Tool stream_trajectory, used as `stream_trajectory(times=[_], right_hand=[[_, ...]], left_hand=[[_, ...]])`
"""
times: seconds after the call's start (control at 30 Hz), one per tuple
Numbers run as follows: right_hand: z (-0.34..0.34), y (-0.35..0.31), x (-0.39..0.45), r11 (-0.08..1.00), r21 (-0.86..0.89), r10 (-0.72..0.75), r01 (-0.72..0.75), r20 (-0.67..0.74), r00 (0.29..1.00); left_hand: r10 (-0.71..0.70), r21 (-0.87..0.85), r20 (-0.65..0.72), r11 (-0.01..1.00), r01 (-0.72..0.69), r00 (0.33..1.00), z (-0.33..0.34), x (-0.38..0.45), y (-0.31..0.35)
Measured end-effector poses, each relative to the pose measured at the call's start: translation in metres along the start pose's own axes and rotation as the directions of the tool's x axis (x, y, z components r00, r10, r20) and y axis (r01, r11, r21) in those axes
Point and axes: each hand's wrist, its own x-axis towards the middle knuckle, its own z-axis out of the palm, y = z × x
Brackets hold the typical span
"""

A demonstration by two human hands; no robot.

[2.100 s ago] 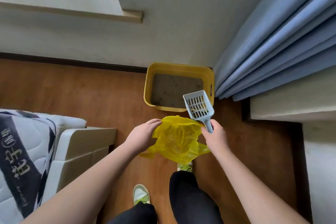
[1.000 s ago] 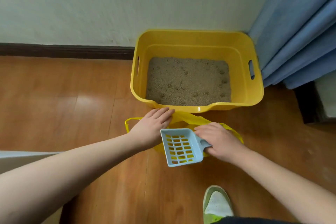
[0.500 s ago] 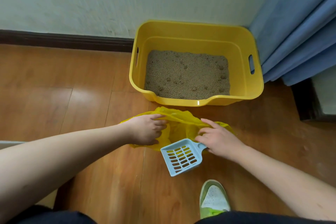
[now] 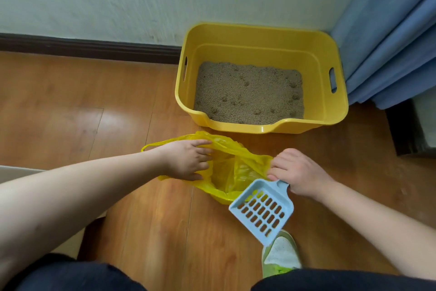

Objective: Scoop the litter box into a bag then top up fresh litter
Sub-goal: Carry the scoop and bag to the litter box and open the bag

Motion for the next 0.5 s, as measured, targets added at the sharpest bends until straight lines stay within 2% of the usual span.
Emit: stream_trajectory(times=[0.07,0.13,0.2,0.27,0.33,0.4,0.5], right_hand=[[0.002,-0.017,0.023,0.99,0.118,-0.072,0.075,-0.03,0.997],[0.012,-0.027,0.044,0.974,0.18,-0.15,0.136,0.067,0.986],[0.025,-0.031,0.055,0.967,0.205,-0.197,0.15,0.228,0.954],[0.032,-0.031,0.059,0.977,0.16,-0.197,0.144,0.394,0.898],[0.039,-0.031,0.06,0.986,0.073,-0.168,0.151,0.495,0.853],[0.046,-0.03,0.059,0.988,-0.002,-0.131,0.157,0.54,0.831],[0.054,-0.026,0.055,0.972,-0.124,-0.096,0.199,0.565,0.82]], left_hand=[[0.016,0.018,-0.037,1.0,-0.015,0.999,-0.002,0.008,0.003],[0.038,0.056,-0.066,0.998,-0.035,0.997,-0.002,0.013,0.005],[0.052,0.114,-0.048,0.992,-0.046,0.997,0.004,0.014,0.006],[0.054,0.167,0.002,0.985,-0.054,0.999,0.01,0.012,0.005],[0.032,0.179,0.04,0.983,-0.039,0.999,0.015,0.011,0.004],[0.004,0.144,0.097,0.989,-0.018,0.995,0.02,0.013,0.006],[-0.075,0.041,0.257,0.997,0.067,0.964,0.018,0.018,0.013]])
